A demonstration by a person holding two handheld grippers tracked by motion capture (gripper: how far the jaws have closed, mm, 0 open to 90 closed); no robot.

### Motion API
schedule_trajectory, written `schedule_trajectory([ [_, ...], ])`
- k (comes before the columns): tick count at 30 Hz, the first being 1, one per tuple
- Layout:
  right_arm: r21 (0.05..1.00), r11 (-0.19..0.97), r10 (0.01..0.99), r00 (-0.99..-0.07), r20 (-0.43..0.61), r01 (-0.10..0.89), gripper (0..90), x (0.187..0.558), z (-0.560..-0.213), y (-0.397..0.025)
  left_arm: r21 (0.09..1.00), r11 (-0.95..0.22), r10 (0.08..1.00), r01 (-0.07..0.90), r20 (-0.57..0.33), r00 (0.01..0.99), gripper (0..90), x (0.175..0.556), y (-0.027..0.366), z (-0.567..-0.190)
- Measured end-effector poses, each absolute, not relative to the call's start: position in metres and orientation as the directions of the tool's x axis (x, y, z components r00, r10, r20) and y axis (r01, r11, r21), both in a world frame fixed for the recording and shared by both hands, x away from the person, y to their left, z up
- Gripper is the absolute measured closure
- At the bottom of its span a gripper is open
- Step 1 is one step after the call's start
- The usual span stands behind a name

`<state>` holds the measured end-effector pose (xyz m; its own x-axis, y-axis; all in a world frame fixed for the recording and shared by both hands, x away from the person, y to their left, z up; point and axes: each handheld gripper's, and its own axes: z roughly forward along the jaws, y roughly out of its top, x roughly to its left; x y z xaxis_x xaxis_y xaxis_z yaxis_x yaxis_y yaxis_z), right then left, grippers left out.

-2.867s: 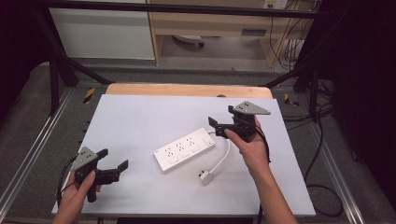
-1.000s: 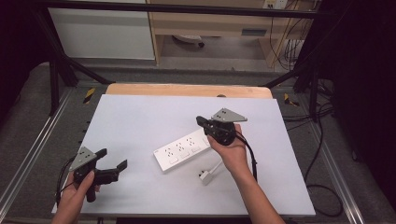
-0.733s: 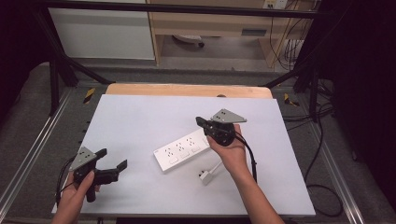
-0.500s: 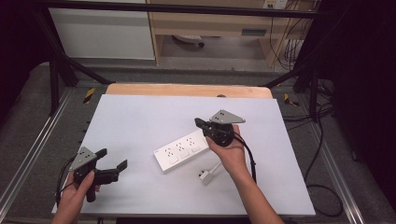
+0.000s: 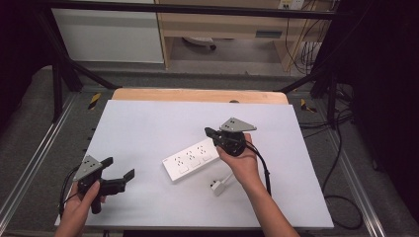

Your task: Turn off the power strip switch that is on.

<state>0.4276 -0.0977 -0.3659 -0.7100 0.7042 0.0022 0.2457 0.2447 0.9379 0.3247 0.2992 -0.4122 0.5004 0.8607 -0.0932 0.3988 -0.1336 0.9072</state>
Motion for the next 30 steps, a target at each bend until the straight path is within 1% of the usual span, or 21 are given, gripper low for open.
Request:
schedule_trajectory([
  [7,0.934,0.253,0.701,-0.713,0.003,0.253,90.0,0.428,-0.371,-0.096,0.907,-0.135,0.861,0.400,-0.093,0.500,5.3,0.325,0.299,-0.412],
  [30,0.903,0.282,0.713,-0.700,0.029,0.325,90.0,0.431,-0.392,-0.098,0.906,-0.142,0.859,0.398,-0.087,0.504,5.3,0.325,0.299,-0.413],
])
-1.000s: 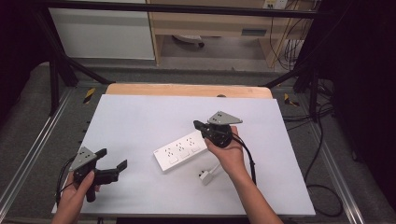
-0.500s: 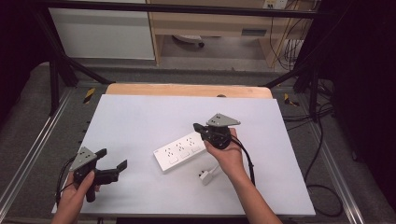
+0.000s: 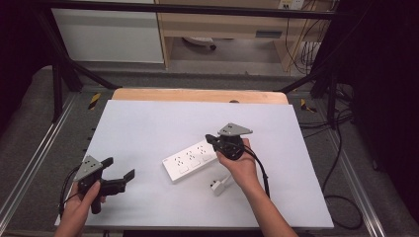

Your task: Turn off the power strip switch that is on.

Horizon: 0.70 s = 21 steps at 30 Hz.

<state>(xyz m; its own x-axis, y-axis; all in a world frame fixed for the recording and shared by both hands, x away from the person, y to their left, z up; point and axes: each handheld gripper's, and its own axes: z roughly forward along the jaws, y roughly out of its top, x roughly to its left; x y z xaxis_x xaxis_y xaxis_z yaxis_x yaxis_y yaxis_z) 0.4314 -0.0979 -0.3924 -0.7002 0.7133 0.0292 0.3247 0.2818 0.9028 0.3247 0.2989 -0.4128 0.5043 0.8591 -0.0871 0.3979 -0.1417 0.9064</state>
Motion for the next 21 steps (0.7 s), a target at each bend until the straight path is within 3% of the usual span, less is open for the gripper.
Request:
schedule_trajectory([
  [21,0.864,0.319,0.722,-0.690,0.045,0.390,90.0,0.431,-0.411,-0.100,0.906,-0.145,0.858,0.398,-0.085,0.507,5.3,0.325,0.298,-0.413],
])
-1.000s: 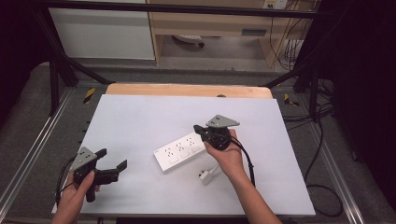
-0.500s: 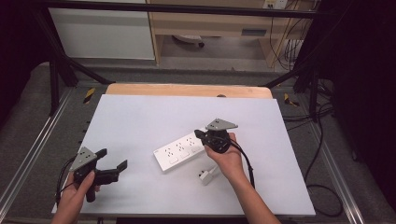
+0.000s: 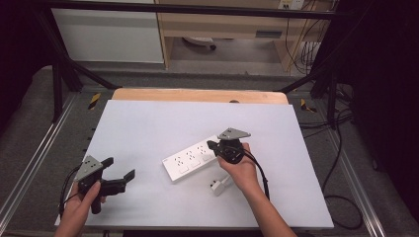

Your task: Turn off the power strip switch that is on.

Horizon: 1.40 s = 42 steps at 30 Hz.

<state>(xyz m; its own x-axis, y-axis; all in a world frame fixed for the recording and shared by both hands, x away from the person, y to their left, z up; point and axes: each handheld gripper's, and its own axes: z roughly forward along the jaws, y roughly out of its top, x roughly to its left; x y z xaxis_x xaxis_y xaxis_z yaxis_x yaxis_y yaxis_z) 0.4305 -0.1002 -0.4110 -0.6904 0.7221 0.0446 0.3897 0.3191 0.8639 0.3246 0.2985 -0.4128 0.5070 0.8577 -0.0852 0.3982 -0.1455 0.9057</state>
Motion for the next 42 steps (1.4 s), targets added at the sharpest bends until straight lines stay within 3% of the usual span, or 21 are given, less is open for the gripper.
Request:
schedule_trajectory([
  [42,0.815,0.384,0.709,-0.704,0.041,0.434,90.0,0.431,-0.431,-0.093,0.903,-0.158,0.855,0.399,-0.077,0.513,5.3,0.325,0.297,-0.413],
])
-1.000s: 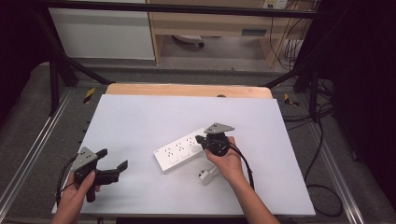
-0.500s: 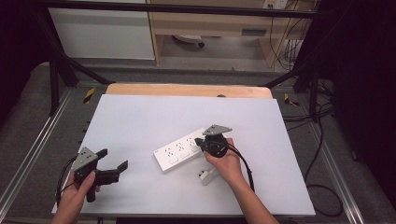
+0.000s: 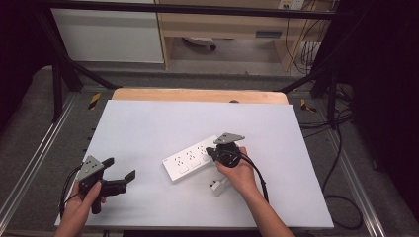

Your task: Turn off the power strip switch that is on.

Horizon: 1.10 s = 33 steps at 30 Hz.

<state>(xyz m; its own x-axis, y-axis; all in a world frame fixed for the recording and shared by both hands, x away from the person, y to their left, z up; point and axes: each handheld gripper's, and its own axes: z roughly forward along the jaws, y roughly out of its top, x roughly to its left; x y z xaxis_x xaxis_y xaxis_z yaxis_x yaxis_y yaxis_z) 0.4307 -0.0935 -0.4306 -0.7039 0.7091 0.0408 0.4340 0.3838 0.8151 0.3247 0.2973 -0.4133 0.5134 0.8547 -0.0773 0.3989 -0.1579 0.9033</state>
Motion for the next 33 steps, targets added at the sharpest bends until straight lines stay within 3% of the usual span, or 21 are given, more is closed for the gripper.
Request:
schedule_trajectory([
  [33,0.797,0.419,0.678,-0.734,0.043,0.434,90.0,0.422,-0.436,-0.081,0.902,-0.158,0.855,0.401,-0.079,0.513,5.3,0.325,0.297,-0.414],
])
